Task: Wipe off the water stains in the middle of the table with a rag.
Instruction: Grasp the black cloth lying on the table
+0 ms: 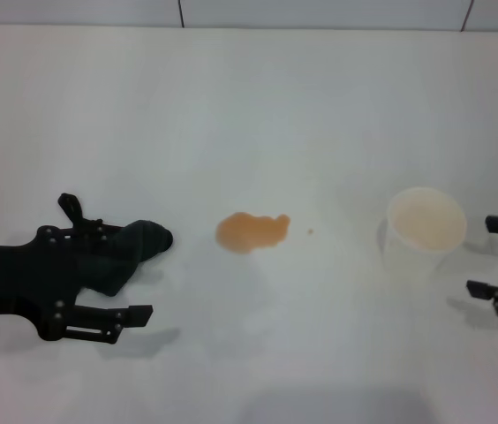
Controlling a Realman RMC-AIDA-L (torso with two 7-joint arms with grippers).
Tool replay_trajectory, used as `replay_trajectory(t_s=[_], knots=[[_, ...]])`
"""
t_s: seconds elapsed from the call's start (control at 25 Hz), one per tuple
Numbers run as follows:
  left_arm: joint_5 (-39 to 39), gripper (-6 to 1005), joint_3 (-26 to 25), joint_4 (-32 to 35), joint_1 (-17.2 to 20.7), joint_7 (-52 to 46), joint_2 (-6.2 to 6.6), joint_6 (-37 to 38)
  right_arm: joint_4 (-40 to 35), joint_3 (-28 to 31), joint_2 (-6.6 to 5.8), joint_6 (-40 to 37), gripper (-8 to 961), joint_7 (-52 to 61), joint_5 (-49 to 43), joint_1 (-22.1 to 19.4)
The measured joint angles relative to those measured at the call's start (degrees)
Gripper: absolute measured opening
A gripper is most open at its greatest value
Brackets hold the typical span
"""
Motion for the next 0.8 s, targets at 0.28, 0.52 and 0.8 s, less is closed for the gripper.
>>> replay_trajectory(t_s=[0.28, 0.52, 0.8], knots=[[-0.85, 838, -0.60, 0.10, -0.28, -1.60, 0.19, -0.03, -10.82, 5.33, -0.30, -12.66, 857, 14.79, -8.56, 5.79], [-0.44, 837, -1.28, 0.21, -0.42, -2.90, 0.86, -0.24, -17.47, 5.45, 0.10, -15.11, 858, 21.91, -15.28, 11.20], [3.15, 836, -2.00, 4.36, -0.46, -6.51, 1.36, -0.63, -19.46, 5.47, -0.01, -16.85, 857, 24.59, -15.76, 15.08]])
